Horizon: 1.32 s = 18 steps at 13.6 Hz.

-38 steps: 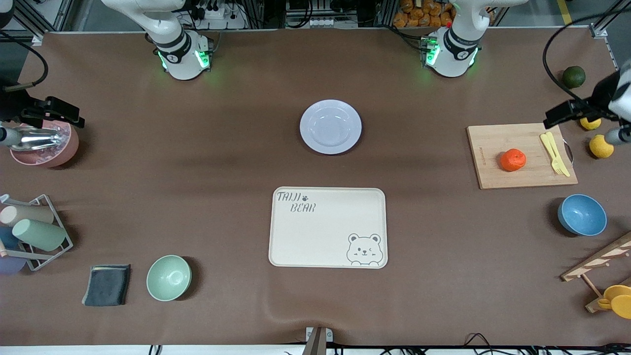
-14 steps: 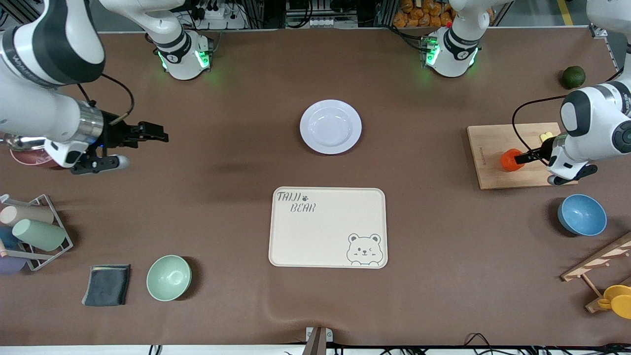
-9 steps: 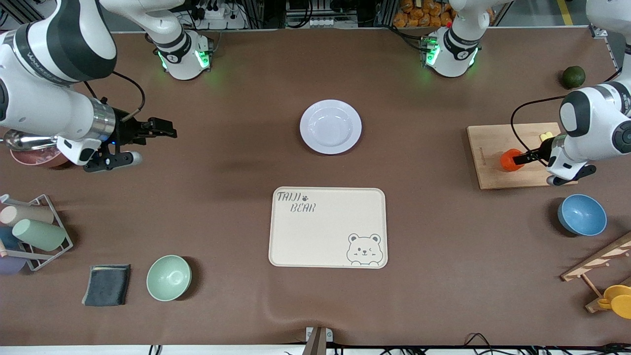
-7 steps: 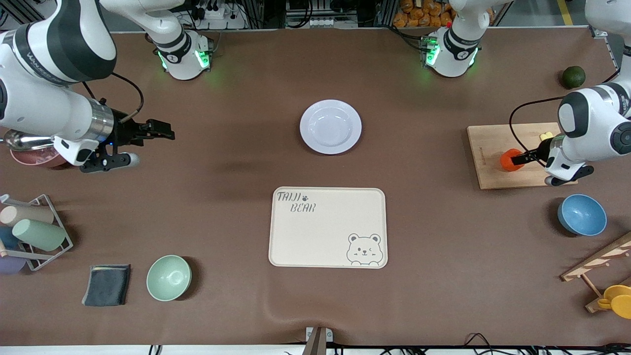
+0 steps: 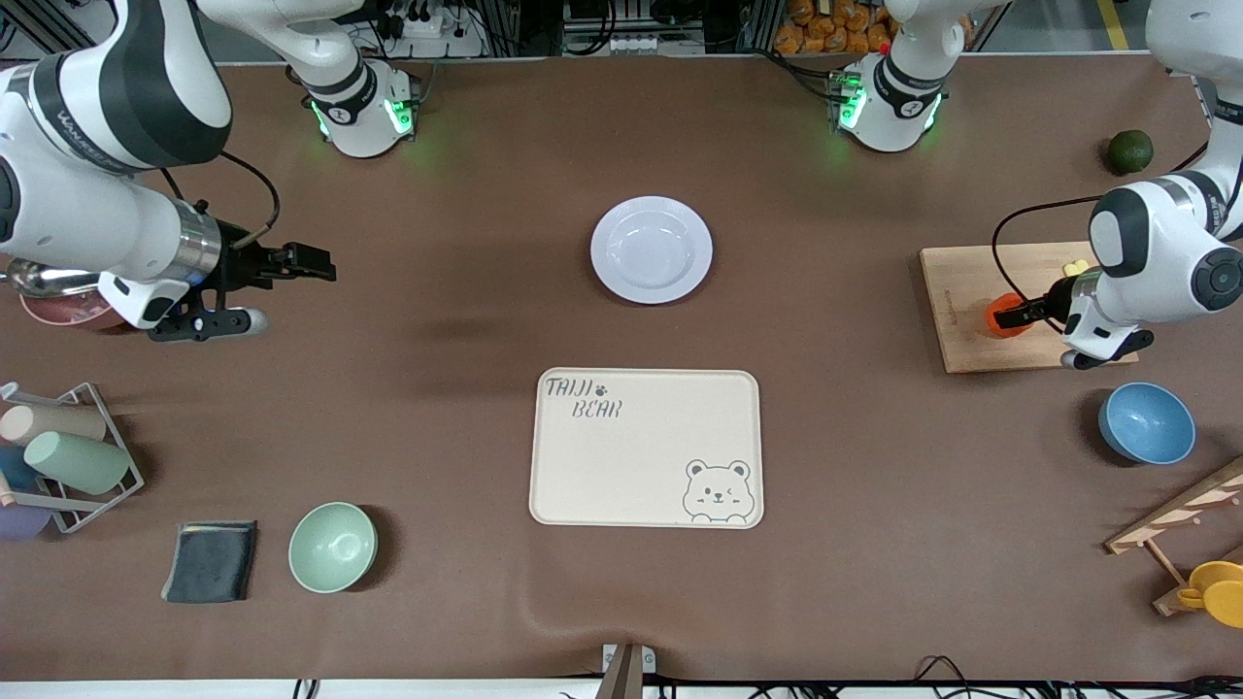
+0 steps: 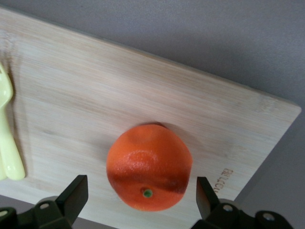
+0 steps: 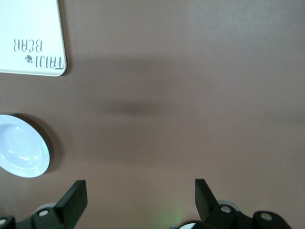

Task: Place orange and plate with both arms
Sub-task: 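Grasp the orange with the left gripper while the right gripper moves out, then carry the orange with the left gripper onto the white plate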

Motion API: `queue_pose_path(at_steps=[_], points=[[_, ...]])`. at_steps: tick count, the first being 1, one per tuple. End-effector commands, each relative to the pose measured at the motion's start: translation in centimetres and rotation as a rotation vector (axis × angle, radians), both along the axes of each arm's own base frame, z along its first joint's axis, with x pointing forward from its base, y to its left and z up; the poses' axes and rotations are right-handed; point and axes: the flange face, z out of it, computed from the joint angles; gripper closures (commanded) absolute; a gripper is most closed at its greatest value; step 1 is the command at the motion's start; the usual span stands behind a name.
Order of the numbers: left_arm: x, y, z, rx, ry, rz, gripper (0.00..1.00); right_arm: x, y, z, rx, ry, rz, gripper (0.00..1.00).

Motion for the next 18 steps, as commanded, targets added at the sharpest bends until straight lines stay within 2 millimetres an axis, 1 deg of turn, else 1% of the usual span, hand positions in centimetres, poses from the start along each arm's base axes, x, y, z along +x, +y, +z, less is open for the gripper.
queue_pose_path(at_steps=[1, 2, 3, 4, 5, 6, 7, 8, 9, 10, 11, 12, 14, 15, 16, 17, 18], points=[[-0.1, 0.4, -1.1, -0.019, -0.007, 0.01, 0.0, -0.1, 1.1, -0.3, -0.047, 0.019, -0.032, 0.0], [-0.1, 0.3, -1.3, -0.021, -0.004, 0.006, 0.0, -0.2, 1.8, -0.4, -0.057, 0.022, -0.041, 0.0], [-0.1, 0.3, -1.6, -0.023, 0.002, 0.005, 0.04, -0.3, 2.2, -0.2, -0.066, 0.026, -0.057, 0.0], [-0.1, 0.3, -1.7, -0.023, 0.002, 0.005, 0.19, -0.3, 2.4, 0.1, -0.078, 0.023, -0.064, 0.0], [-0.1, 0.3, -1.8, -0.023, 0.002, 0.004, 0.3, -0.4, 3.2, 0.1, -0.097, 0.018, -0.05, 0.0], [-0.1, 0.4, -1.9, -0.024, 0.003, 0.006, 0.44, -0.4, 3.3, 0.2, -0.115, 0.009, -0.05, 0.0], [-0.3, 0.4, -2.3, -0.026, 0.012, 0.006, 0.55, -0.2, 3.3, 0.4, -0.114, -0.002, -0.052, 0.0], [-0.1, 0.5, -2.5, -0.029, 0.012, -0.001, 0.69, 0.0, 3.3, 1.2, -0.113, -0.019, -0.052, 0.0], [0.1, 0.5, -2.0, -0.031, 0.004, -0.016, 0.74, 0.5, 2.6, 2.3, -0.114, -0.043, -0.064, 0.0], [0.4, 0.3, -1.0, -0.029, -0.003, -0.023, 0.74, 1.0, 2.0, 3.3, -0.11, -0.064, -0.077, 0.0], [0.6, -0.1, 0.7, -0.028, -0.007, -0.032, 0.75, 1.3, 1.4, 3.7, -0.11, -0.075, -0.09, 0.0], [0.8, -1.8, 2.5, -0.041, 0.01, -0.069, 0.75, 1.6, 0.8, 3.9, -0.106, -0.086, -0.105, 0.0], [2.6, -6.4, 7.3, -0.069, 0.026, -0.13, 0.75, 2.7, -0.8, 2.9, -0.092, -0.101, -0.148, 0.0], [3.5, -8.2, 9.3, -0.112, 0.052, -0.147, 0.75, 3.0, -1.5, 2.4, -0.074, -0.091, -0.169, 0.0], [4.2, -9.8, 10.2, -0.159, 0.062, -0.15, 0.75, 2.9, -1.8, 2.2, -0.051, -0.075, -0.183, 0.0], [4.7, -12.1, 11.0, -0.201, 0.057, -0.14, 0.75, 2.6, -1.0, 2.0, -0.025, -0.054, -0.17, 0.0], [5.0, -15.2, 11.5, -0.219, 0.054, -0.159, 0.75, 2.0, 0.7, 0.8, -0.011, 0.009, -0.144, 0.0]])
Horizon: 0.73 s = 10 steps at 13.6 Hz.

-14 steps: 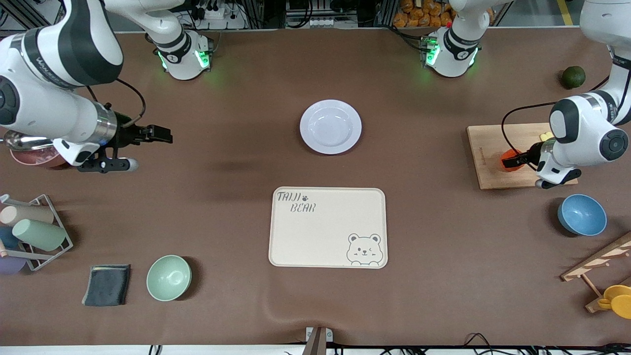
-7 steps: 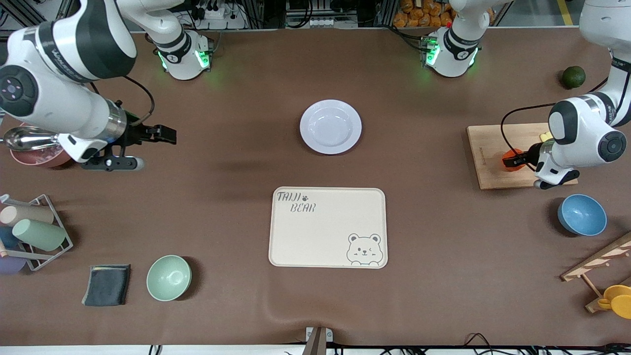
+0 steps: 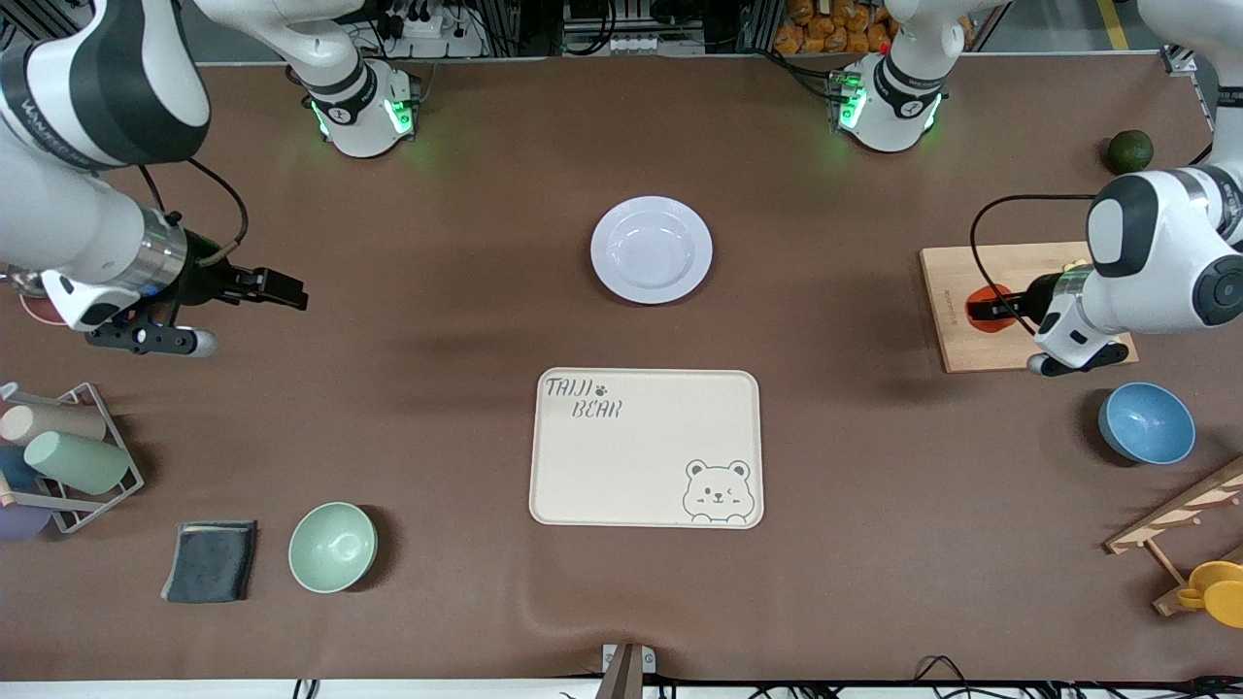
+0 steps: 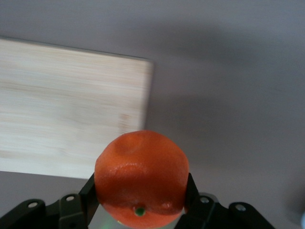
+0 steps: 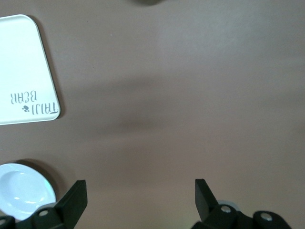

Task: Place orange and plate with both arms
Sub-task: 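Carry the orange with the left gripper onto the white plate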

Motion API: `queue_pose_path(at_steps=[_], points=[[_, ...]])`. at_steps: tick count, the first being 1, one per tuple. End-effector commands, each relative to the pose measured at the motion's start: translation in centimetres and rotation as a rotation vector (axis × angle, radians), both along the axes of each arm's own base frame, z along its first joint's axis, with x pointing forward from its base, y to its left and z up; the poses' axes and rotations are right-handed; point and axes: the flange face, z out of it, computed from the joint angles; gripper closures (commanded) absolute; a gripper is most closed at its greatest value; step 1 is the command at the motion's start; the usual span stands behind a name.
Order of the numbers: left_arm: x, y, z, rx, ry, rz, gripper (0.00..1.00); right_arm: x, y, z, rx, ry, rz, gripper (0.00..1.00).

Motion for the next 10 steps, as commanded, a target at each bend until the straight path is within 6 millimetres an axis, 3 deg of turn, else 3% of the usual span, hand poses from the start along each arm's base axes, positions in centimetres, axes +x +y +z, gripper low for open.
queue_pose_path(at_steps=[1, 2, 5, 7, 9, 10], points=[[0.6, -5.9, 1.0, -0.052, 0.016, -0.016, 0.75, -1.0, 4.7, -3.0, 0.086, 0.152, 0.046, 0.0], [0.4, -8.4, 1.0, -0.057, 0.023, -0.017, 0.75, -1.6, 6.5, -3.6, 0.143, 0.203, 0.058, 0.0], [-1.3, -18.5, 1.7, -0.057, 0.062, 0.05, 0.75, -3.0, 10.7, -4.7, 0.232, 0.294, 0.098, 0.0], [-3.5, -25.3, 2.2, -0.023, 0.07, 0.091, 0.75, -2.0, 10.9, -6.0, 0.277, 0.282, 0.069, 0.0], [-7.0, -32.4, 2.2, 0.041, 0.059, 0.12, 0.76, -0.4, 10.7, -7.2, 0.284, 0.217, 0.038, 0.0], [-8.3, -34.9, 1.7, 0.064, 0.063, 0.151, 0.76, 0.4, 11.2, -8.3, 0.281, 0.19, 0.022, 0.0]])
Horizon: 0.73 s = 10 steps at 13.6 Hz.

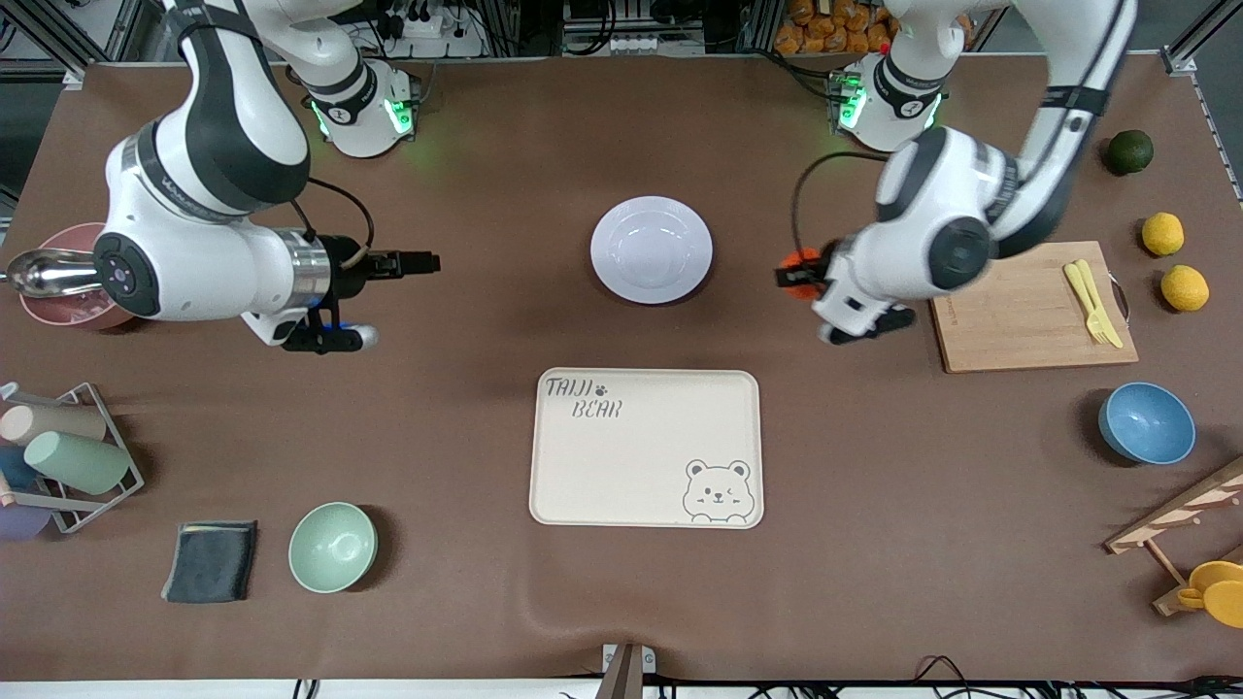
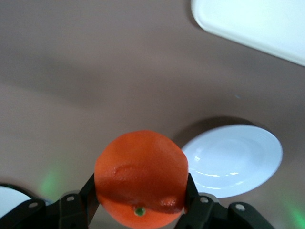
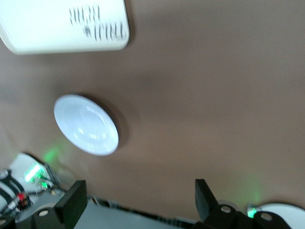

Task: Place orange and plate with both arms
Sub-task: 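Carry the orange with the left gripper onto the white plate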

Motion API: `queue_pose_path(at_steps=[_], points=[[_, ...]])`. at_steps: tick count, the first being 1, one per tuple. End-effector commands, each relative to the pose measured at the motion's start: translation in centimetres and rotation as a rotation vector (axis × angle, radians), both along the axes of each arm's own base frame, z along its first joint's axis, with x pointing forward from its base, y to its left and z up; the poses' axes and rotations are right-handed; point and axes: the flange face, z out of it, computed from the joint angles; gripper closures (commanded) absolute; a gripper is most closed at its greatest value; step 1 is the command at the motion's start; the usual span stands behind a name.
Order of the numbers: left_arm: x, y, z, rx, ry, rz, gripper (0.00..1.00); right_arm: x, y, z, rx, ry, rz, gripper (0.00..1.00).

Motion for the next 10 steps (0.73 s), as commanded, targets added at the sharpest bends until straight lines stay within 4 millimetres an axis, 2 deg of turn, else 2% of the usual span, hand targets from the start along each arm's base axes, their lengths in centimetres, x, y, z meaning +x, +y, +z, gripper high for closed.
queue_pose_path(at_steps=[1, 3, 5, 6, 7, 8, 10], points=[[-3.4, -6.5, -1.2, 0.047, 0.003, 0.073, 0.76, 1.9, 0.5, -2.9, 0.026, -0.026, -0.054, 0.0], [-7.4, -11.2, -3.2, 0.072, -0.013, 0.108, 0.75, 2.5, 0.8, -5.2, 0.083, 0.005, -0.113, 0.0], [-10.4, -14.1, -5.4, 0.097, -0.004, 0.142, 0.75, 2.0, 0.1, -7.1, 0.098, 0.041, -0.149, 0.0], [-11.5, -15.4, -6.4, 0.106, -0.011, 0.149, 0.75, 1.7, 0.1, -7.3, 0.1, 0.054, -0.15, 0.0], [-12.3, -16.5, -8.4, 0.117, 0.006, 0.19, 0.75, 1.4, 0.1, -7.7, 0.1, 0.066, -0.149, 0.0], [-12.4, -17.1, -9.9, 0.115, 0.016, 0.237, 0.75, 0.5, 0.6, -8.9, 0.103, 0.092, -0.142, 0.0], [-12.9, -17.7, -12.3, 0.139, -0.007, 0.233, 0.75, -1.9, 2.4, -10.2, 0.216, 0.145, -0.156, 0.0]])
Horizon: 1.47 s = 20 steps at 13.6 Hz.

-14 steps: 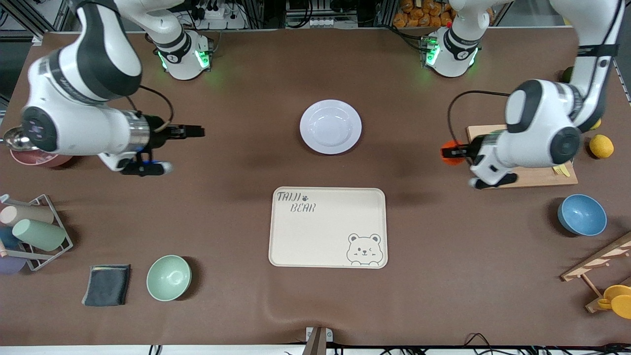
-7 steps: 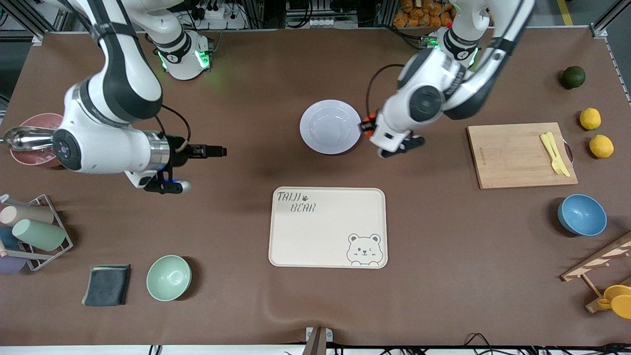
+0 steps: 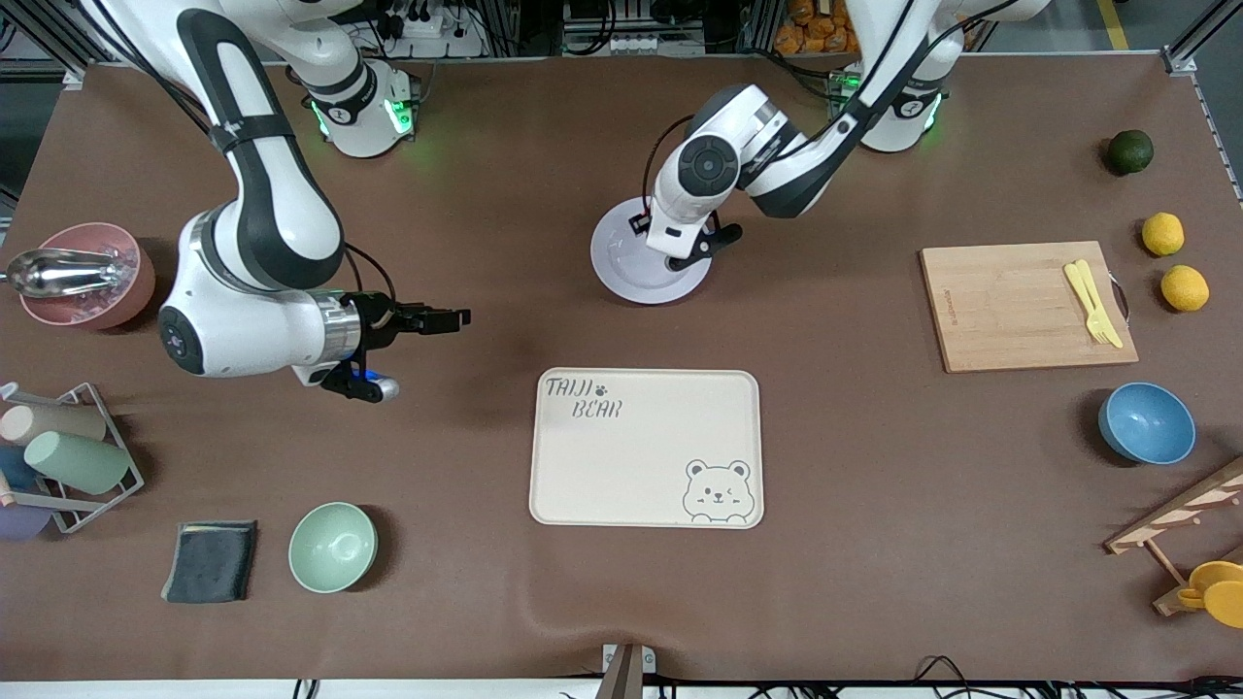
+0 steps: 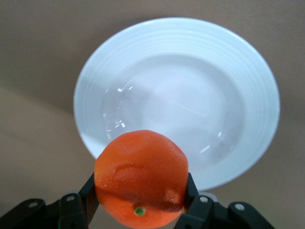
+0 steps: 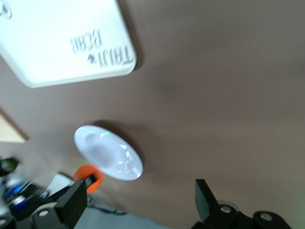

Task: Place orange and plate with both arms
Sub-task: 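Carry the orange with the left gripper onto the white plate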

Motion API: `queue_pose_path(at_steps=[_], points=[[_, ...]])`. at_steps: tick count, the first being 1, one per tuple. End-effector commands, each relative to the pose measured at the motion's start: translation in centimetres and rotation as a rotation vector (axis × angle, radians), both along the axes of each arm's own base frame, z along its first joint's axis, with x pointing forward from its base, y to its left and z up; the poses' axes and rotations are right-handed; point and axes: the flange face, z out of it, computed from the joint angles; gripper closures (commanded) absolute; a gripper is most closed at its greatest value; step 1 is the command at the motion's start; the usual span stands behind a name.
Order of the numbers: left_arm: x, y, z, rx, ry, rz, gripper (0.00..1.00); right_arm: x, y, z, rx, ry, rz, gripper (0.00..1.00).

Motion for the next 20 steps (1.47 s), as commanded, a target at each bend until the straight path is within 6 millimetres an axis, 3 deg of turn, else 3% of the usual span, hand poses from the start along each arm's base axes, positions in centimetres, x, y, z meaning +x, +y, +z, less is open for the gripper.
queue_pose_path(at_steps=[1, 3, 7, 9, 11, 13, 15, 17, 20], points=[[0.3, -0.6, -2.7, 0.039, -0.016, 0.023, 0.75, -3.1, 1.6, -1.0, 0.11, 0.034, -0.012, 0.0], [0.8, -1.0, -3.3, 0.032, -0.028, 0.04, 0.75, -4.4, 3.0, -2.2, 0.096, 0.034, 0.0, 0.0], [0.6, -1.6, -5.0, 0.01, -0.024, 0.059, 0.72, -10.3, 7.8, -5.4, 0.079, -0.013, -0.034, 0.0], [1.4, -1.3, -5.9, 0.016, -0.04, 0.065, 0.55, -12.7, 8.7, -7.8, 0.14, -0.032, -0.03, 0.0], [1.2, -1.5, -6.1, 0.016, -0.042, 0.058, 0.0, -14.6, 8.9, -9.7, 0.242, -0.06, -0.03, 0.0], [1.8, -1.3, -5.1, 0.014, -0.06, 0.075, 0.0, -15.7, 8.7, -11.2, 0.261, -0.088, -0.027, 0.0], [4.1, -0.1, -1.9, 0.01, -0.117, 0.116, 0.0, -16.9, 9.4, -12.0, 0.274, -0.103, -0.035, 0.0], [5.2, 0.6, 2.7, 0.017, -0.179, 0.134, 0.0, -17.5, 9.5, -13.4, 0.311, -0.123, -0.035, 0.0], [9.9, 4.7, 10.9, -0.007, -0.319, 0.216, 0.0, -18.1, 9.8, -15.5, 0.357, -0.151, -0.037, 0.0]])
